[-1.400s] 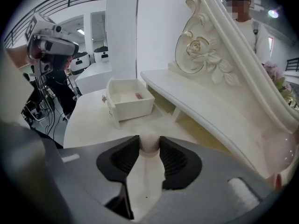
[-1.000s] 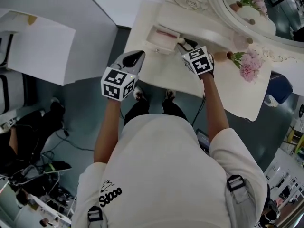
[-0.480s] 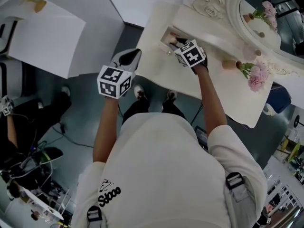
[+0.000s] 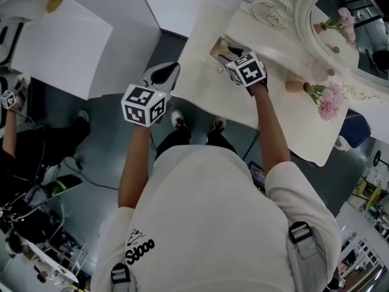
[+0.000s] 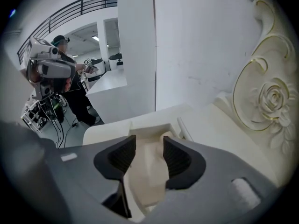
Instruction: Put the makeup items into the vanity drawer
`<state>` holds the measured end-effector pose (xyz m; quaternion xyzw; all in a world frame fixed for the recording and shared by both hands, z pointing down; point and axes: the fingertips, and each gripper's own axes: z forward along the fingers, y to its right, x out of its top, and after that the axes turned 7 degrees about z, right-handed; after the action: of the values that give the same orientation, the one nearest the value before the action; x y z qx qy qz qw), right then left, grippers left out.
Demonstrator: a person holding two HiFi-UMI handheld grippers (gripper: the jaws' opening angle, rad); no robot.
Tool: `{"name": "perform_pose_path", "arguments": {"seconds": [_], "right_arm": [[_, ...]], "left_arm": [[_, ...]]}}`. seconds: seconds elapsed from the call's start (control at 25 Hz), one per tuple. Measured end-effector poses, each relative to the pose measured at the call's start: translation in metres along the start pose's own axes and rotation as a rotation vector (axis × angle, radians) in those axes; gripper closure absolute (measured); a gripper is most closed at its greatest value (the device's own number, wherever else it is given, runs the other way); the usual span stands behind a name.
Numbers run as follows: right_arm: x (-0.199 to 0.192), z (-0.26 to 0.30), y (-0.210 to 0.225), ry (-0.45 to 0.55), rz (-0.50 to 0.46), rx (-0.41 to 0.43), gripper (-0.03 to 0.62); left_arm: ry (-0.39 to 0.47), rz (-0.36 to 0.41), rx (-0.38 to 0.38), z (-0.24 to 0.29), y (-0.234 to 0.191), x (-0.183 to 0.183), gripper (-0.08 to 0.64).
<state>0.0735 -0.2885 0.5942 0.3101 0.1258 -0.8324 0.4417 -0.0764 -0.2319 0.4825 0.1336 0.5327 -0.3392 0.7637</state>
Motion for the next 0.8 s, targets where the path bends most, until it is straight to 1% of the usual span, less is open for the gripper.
{"name": "perform_pose_path", "arguments": {"seconds": [0.2,0.32,0.44,0.52,0.64,0.8], "right_arm": [[0.017,-0.034,0.003,0.077,0.001,-0.048,0.428],[0.033,-0.066,0.01,0.146,0.001,-0.111,0.467],[0.05,-0.105,0.02,0.222,0.016,-0.199,0.534],[0.06,-0.132,0.022,0.277,0.023,-0.24,0.566],[0.073,-0.172,0.026,0.346,0.016,-0.295,0.589],[0.087,-0.223,0.034,0.421,0.0,-0.379,0.591]], "left_arm": [[0.018,0.023,-0.014,0.005,0.006,0.012,0.544],[0.044,0.053,-0.027,0.011,0.013,0.028,0.545],[0.074,0.102,-0.031,0.017,0.02,0.051,0.544],[0.096,0.14,-0.03,0.019,0.025,0.068,0.545],[0.139,0.206,-0.028,0.021,0.033,0.098,0.544],[0.191,0.29,-0.025,0.02,0.044,0.136,0.545]]}}
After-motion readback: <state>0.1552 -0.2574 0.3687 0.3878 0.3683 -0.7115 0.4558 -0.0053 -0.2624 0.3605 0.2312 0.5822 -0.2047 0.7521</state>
